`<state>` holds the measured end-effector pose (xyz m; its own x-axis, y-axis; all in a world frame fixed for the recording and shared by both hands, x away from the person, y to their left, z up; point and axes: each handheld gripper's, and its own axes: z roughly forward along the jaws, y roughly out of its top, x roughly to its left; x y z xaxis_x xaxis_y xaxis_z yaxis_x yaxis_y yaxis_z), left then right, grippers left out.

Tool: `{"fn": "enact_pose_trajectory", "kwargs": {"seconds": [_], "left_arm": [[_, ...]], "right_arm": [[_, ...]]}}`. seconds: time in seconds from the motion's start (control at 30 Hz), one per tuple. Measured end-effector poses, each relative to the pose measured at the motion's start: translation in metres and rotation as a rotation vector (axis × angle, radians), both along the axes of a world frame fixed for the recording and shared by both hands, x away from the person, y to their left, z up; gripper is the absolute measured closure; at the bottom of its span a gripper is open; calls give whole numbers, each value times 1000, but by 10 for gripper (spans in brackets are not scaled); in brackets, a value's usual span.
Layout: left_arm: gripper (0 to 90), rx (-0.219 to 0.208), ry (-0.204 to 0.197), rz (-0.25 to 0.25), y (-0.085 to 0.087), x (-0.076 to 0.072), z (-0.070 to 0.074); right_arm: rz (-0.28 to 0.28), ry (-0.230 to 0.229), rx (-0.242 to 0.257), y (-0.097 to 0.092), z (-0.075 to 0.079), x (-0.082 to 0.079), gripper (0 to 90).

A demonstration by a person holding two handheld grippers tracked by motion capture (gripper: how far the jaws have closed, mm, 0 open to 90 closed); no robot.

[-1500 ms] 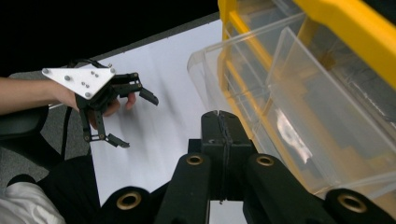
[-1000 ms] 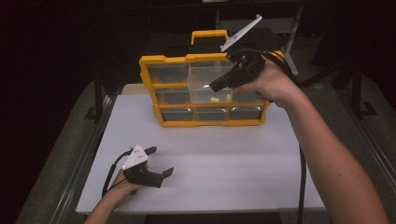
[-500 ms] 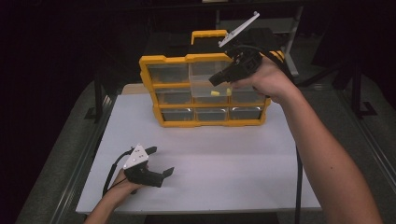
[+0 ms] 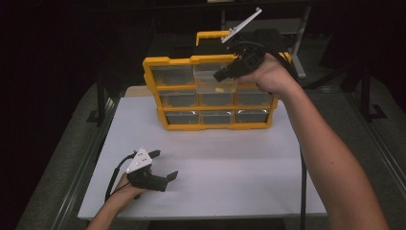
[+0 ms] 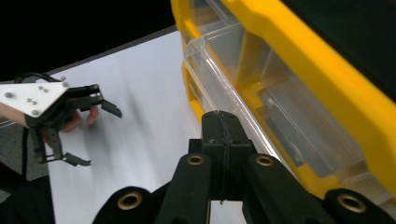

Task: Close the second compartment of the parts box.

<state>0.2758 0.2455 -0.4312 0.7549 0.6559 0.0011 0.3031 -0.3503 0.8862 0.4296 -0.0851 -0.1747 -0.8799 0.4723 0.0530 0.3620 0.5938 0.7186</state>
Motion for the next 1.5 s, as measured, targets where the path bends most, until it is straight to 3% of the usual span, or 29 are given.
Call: {"fn": "enact_pose_trajectory", "kwargs": {"seconds": [0.67,0.9,1.2,1.5], "left_arm": [[3,-3,1,-2,3,-1,0],[3,-3,2,-1,3,-1,-1],[3,4,2,-2,4,-2,-1],[3,8,1,1,5,-2,-2]], "right_arm": [[-65,-44,7,3,-4,18,890],[-93,-66,-12,5,-6,22,890],[-84,-34,26,-4,-16,12,884],[-77,-11,29,-13,-36,-5,761]]}}
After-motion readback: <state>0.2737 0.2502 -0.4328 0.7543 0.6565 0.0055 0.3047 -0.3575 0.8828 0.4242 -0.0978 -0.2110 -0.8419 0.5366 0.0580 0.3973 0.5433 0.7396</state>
